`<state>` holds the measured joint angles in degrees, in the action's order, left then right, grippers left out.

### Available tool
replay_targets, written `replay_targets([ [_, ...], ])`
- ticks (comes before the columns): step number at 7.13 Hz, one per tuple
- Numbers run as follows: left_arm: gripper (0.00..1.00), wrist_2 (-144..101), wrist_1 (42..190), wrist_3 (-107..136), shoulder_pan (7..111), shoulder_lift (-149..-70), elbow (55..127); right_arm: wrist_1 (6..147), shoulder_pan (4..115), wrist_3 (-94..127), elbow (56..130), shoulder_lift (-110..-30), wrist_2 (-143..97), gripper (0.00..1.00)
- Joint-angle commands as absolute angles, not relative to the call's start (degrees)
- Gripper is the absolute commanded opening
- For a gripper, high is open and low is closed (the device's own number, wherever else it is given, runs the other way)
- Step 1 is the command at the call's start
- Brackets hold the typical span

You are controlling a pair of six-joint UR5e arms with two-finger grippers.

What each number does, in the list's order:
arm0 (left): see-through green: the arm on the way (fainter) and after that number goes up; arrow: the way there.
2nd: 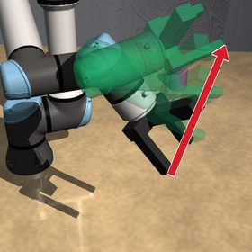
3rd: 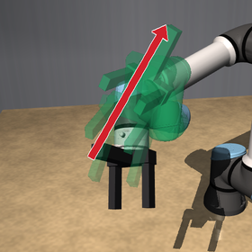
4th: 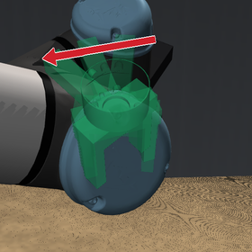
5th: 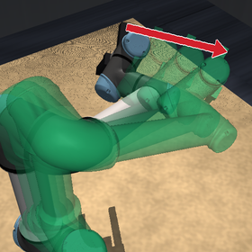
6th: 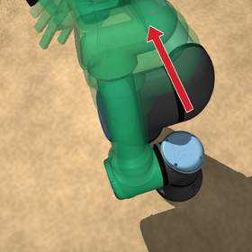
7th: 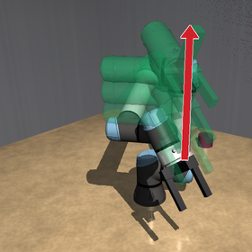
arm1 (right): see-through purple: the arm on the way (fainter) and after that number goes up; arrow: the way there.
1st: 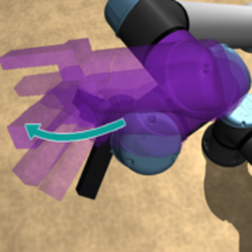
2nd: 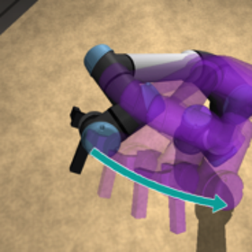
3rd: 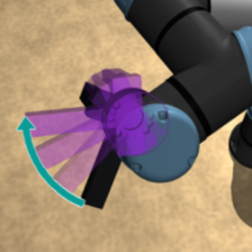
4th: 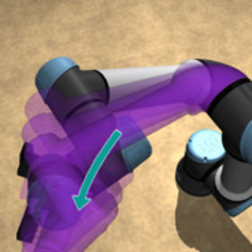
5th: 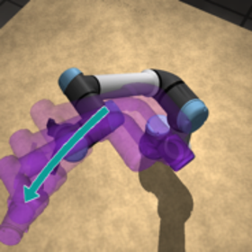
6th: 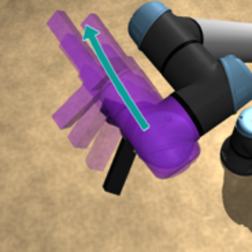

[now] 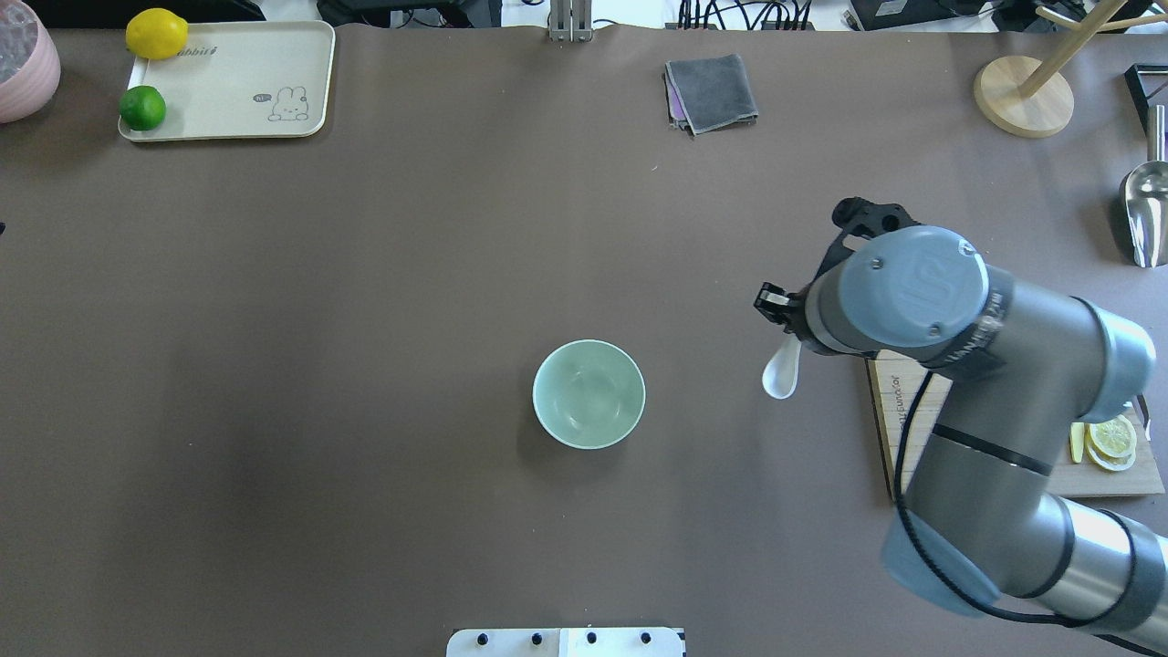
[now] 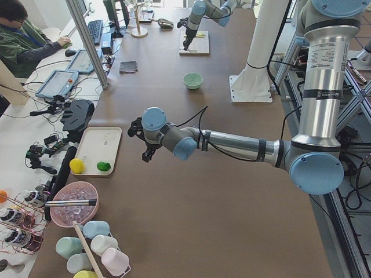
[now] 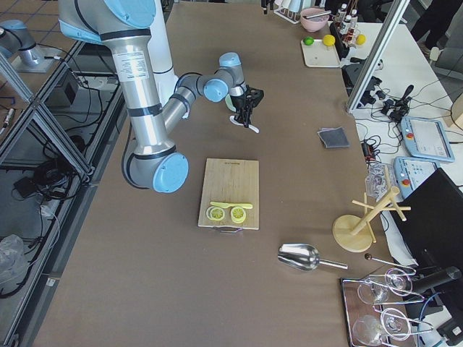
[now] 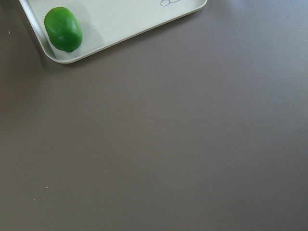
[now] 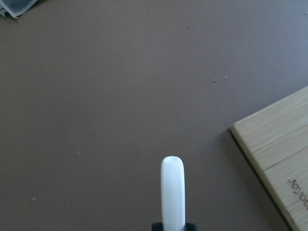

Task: Place spoon in bowl
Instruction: 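Carry the spoon with the right gripper over the green bowl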

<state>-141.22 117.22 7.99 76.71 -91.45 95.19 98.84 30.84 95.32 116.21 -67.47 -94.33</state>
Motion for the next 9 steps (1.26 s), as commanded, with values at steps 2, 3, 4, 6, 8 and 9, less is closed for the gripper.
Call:
replay_targets([
  [2, 0.98, -141.42, 117.33, 8.0, 76.64, -90.79, 95.19, 107.49, 24.45, 109.12, 101.57, -46.37, -88.96, 0.0],
  [3, 0.98, -141.42, 117.33, 8.09, 76.64, -90.79, 95.19, 107.4, 23.04, 111.6, 96.82, -43.53, -87.12, 0.0],
  [4, 0.98, -141.42, 117.33, 8.09, 76.64, -90.79, 95.19, 107.4, 21.81, 112.14, 96.51, -43.85, -85.62, 0.0],
  [6, 0.98, -141.42, 117.33, 8.44, 76.47, -90.88, 95.1, 107.49, 20.92, 111.45, 96.77, -44.56, -83.6, 0.75],
  [8, 0.98, -141.33, 117.25, 8.44, 76.46, -90.97, 95.1, 108.8, 21.18, 107.87, 98.16, -44.3, -83.06, 1.0],
  [9, 0.98, -141.24, 117.16, 8.44, 76.46, -90.97, 95.1, 110.11, 22.49, 104.01, 102.09, -45.08, -83.49, 1.0],
])
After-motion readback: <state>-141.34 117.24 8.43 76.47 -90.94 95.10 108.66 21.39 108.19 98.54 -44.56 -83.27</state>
